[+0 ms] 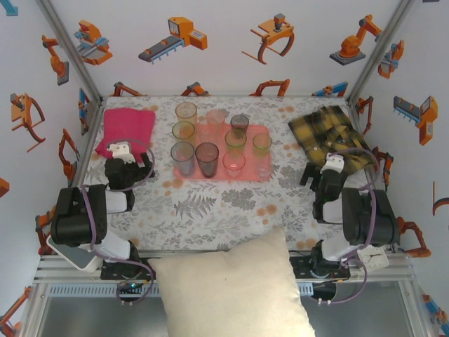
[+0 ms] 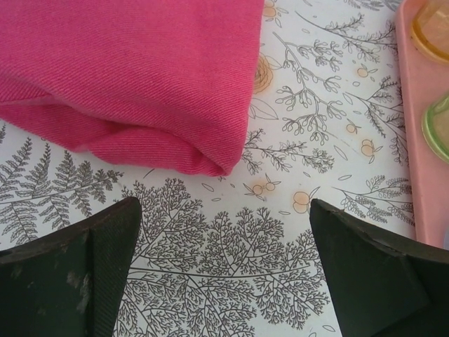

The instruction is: Place the glasses into the tray

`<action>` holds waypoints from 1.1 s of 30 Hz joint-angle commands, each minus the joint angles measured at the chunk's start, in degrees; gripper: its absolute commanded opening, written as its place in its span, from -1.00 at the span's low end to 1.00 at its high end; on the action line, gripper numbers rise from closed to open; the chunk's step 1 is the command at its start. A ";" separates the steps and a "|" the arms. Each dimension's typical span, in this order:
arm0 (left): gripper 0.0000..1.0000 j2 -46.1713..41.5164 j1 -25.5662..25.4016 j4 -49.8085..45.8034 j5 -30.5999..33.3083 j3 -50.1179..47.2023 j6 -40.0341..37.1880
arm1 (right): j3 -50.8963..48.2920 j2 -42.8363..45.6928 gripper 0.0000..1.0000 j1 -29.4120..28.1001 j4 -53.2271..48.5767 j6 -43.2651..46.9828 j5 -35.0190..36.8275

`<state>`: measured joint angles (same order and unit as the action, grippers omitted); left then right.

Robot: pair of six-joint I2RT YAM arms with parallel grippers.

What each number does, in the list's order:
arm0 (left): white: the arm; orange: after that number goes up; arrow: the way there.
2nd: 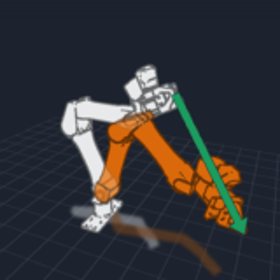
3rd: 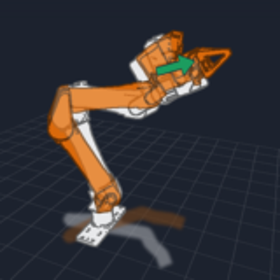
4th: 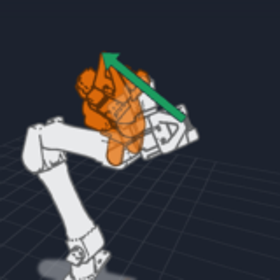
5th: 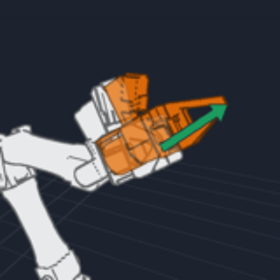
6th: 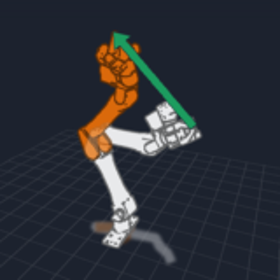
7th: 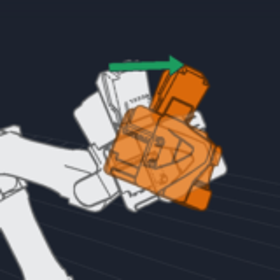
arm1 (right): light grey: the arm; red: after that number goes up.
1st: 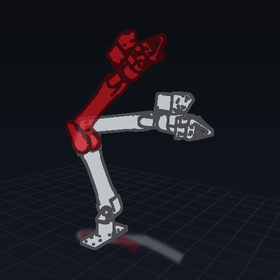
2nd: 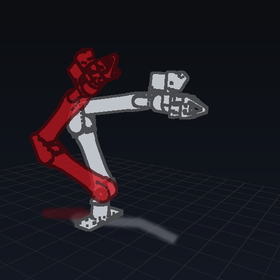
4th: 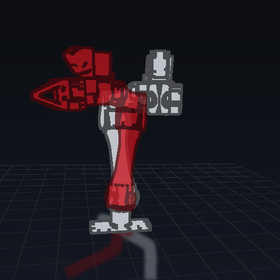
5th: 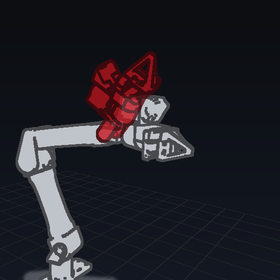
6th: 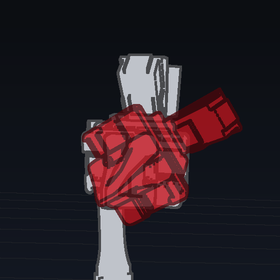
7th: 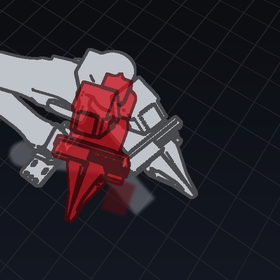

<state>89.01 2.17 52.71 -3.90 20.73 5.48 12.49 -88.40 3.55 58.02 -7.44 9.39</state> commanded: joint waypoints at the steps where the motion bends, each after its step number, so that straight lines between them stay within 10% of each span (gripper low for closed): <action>1: 0.94 -0.71 -0.20 -1.98 1.36 1.09 -1.14 | 4.54 -0.08 0.99 0.33 1.32 0.06 -3.94; 33: 0.94 -0.59 -2.05 -4.33 4.34 2.37 -2.57 | 9.22 -0.04 0.99 -0.35 -7.13 2.58 -8.16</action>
<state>89.01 0.38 48.71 0.05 21.76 3.97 21.65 -88.49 3.51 50.17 -5.85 2.13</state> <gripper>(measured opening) 0.971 0.995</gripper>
